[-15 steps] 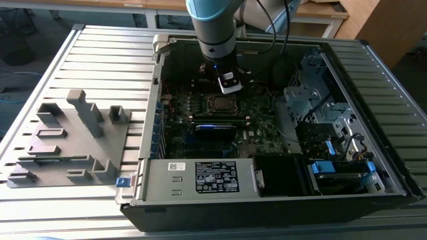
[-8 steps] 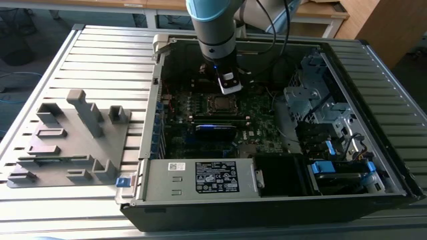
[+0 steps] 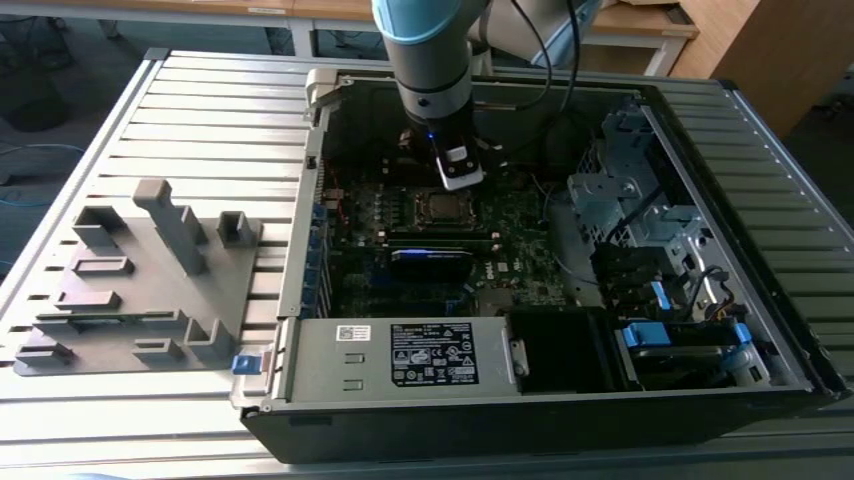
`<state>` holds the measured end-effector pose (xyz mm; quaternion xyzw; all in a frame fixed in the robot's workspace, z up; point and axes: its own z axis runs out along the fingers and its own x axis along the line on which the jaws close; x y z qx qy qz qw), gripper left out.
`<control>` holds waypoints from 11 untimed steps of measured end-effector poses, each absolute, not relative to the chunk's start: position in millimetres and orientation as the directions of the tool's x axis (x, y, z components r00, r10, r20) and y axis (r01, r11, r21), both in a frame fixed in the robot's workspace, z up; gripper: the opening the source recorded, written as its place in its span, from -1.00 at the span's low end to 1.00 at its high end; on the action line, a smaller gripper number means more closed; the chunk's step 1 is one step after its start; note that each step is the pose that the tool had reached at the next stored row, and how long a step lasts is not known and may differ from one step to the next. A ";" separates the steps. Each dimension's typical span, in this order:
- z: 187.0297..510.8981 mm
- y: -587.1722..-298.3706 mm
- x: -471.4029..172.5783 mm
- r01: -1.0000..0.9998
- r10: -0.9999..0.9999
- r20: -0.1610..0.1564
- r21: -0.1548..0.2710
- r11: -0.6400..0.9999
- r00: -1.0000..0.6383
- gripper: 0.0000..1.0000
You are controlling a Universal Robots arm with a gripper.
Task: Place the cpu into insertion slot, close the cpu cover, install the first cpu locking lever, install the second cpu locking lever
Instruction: 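Install the first cpu locking lever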
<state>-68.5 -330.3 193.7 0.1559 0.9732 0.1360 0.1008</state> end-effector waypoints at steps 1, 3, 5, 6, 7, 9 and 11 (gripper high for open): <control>193.4 -330.4 -68.5 0.276 0.331 -0.155 0.294 0.915 -0.931 -0.79; 192.6 -330.4 -68.6 0.276 0.330 -0.156 0.289 0.917 -0.931 -0.79; 191.9 -330.4 -68.6 0.276 0.329 -0.159 0.283 0.919 -0.931 -0.79; 191.6 -330.4 -68.6 0.276 0.328 -0.160 0.280 0.920 -0.931 -0.79; 191.2 -330.4 -68.6 0.276 0.328 -0.161 0.277 0.920 -0.931 -0.79; 190.5 -330.4 -68.6 0.276 0.327 -0.162 0.274 0.921 -0.931 -0.79; 189.8 -330.3 -68.5 0.276 0.327 -0.163 0.274 0.921 -0.931 -0.79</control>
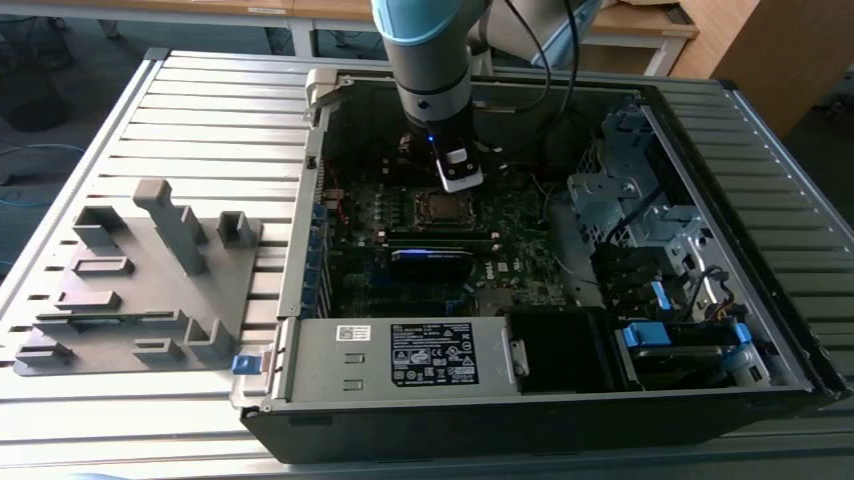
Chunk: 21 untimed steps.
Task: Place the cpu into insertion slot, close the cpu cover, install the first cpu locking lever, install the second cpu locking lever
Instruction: 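Install the first cpu locking lever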
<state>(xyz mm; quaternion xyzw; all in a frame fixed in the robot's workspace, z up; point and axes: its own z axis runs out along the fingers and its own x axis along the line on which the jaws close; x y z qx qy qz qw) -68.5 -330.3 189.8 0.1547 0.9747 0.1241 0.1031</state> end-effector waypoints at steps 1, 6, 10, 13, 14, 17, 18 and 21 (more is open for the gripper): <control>189.8 -330.3 -68.5 0.276 0.327 -0.163 0.274 0.921 -0.931 -0.79; 189.9 -330.3 -68.6 0.276 0.327 -0.162 0.273 0.922 -0.931 -0.79; 190.3 -330.2 -68.6 0.276 0.327 -0.162 0.273 0.921 -0.931 -0.79; 193.9 -330.2 -68.6 0.276 0.327 -0.162 0.274 0.921 -0.931 -0.79; 195.5 -330.2 -68.6 0.276 0.327 -0.162 0.274 0.921 -0.931 -0.79; 200.0 -330.1 -68.6 0.276 0.327 -0.162 0.273 0.922 -0.931 -0.79; 201.5 -330.0 -68.6 0.276 0.327 -0.163 0.272 0.922 -0.931 -0.79; 205.6 -330.0 -68.6 0.276 0.327 -0.163 0.272 0.922 -0.931 -0.79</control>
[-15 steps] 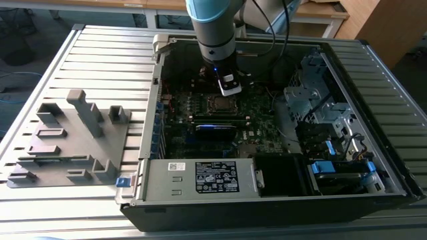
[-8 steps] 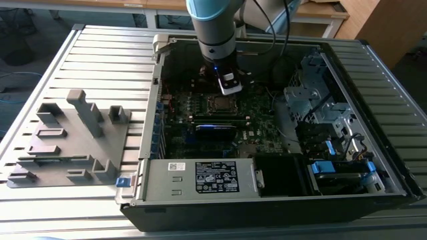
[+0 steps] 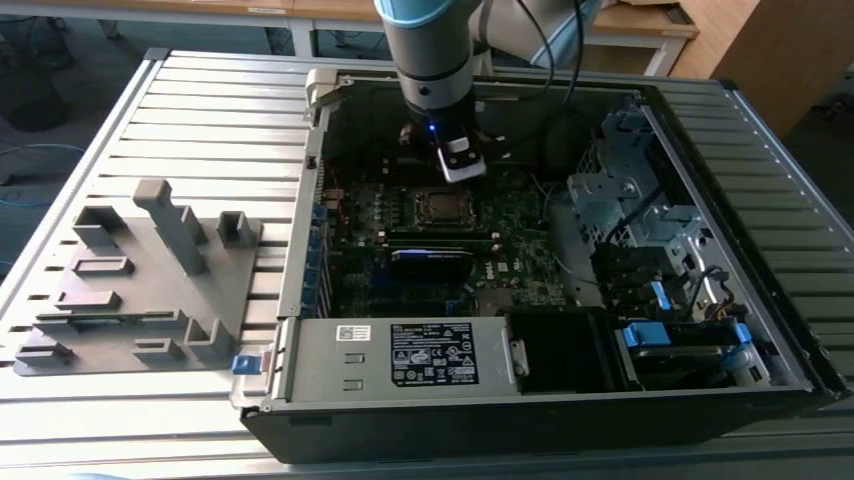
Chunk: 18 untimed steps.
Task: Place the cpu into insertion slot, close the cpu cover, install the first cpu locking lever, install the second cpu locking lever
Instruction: 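Install the first cpu locking lever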
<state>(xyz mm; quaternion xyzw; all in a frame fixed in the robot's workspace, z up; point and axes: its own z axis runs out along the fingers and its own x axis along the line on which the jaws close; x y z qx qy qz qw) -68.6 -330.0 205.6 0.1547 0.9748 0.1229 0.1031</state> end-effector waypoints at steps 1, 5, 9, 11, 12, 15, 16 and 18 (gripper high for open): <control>206.7 -329.9 -68.6 0.276 0.327 -0.163 0.271 0.922 -0.931 -0.79; 211.6 -329.9 -68.6 0.277 0.328 -0.163 0.271 0.922 -0.931 -0.79; 213.9 -329.9 -68.6 0.277 0.328 -0.163 0.272 0.922 -0.931 -0.79; 213.9 -329.9 -68.6 0.277 0.328 -0.163 0.272 0.922 -0.931 -0.79; 213.9 -329.9 -68.6 0.277 0.328 -0.164 0.270 0.922 -0.931 -0.79; 213.9 -329.9 -68.4 0.279 0.320 -0.177 0.226 0.934 -0.931 -0.79; 213.9 -329.9 -68.4 0.280 0.318 -0.182 0.209 0.937 -0.930 -0.79; 213.9 -329.9 -68.1 0.281 0.312 -0.192 0.173 0.944 -0.930 -0.79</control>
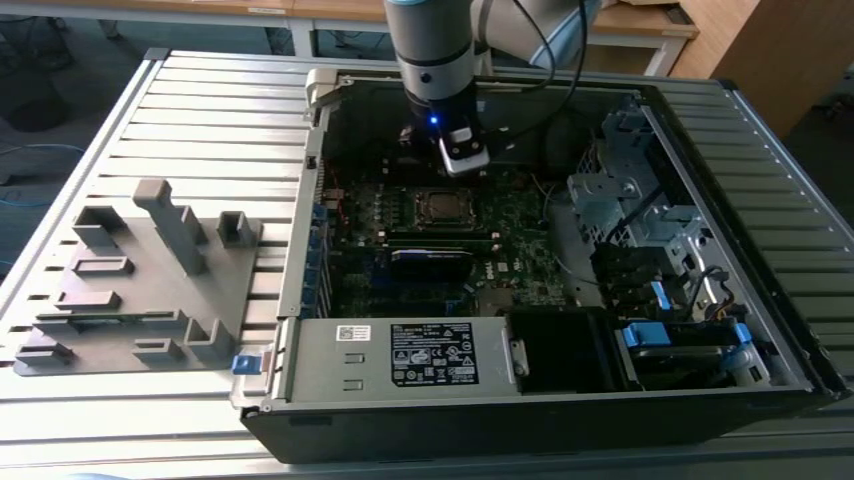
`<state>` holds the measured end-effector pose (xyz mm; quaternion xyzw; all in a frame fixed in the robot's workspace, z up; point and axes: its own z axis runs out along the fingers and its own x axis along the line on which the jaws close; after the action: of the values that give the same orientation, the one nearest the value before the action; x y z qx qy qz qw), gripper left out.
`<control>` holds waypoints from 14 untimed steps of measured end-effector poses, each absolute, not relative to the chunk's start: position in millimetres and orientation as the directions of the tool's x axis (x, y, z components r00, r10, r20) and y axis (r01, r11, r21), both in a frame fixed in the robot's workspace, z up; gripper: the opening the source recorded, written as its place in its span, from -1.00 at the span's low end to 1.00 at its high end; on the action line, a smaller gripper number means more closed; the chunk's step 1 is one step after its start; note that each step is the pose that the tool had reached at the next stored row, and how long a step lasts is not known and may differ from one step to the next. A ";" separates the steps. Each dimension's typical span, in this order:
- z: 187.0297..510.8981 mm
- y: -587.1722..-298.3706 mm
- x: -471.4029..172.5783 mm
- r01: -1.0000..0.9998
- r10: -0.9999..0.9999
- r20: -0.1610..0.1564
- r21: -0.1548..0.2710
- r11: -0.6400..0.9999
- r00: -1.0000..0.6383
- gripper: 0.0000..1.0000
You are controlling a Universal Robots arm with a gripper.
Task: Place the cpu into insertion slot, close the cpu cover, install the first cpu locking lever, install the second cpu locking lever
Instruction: 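Install the first cpu locking lever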
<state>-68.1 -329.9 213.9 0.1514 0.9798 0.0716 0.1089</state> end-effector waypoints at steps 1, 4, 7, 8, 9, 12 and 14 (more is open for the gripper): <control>213.9 -329.9 -67.9 0.281 0.309 -0.196 0.156 0.947 -0.931 -0.79; 213.9 -329.9 -66.6 0.282 0.299 -0.204 0.109 0.953 -0.932 -0.79; 213.9 -330.0 -66.5 0.282 0.298 -0.204 0.103 0.954 -0.932 -0.79; 213.9 -330.0 -66.5 0.282 0.298 -0.204 0.102 0.954 -0.932 -0.79; 213.9 -329.9 -66.5 0.283 0.298 -0.204 0.102 0.954 -0.933 -0.79; 213.4 -329.9 -66.0 0.286 0.298 -0.168 0.091 0.954 -0.940 -0.79; 212.9 -329.9 -65.5 0.290 0.298 -0.134 0.081 0.954 -0.945 -0.79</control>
<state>-65.5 -329.9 212.9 0.1491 0.9857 0.0300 0.0726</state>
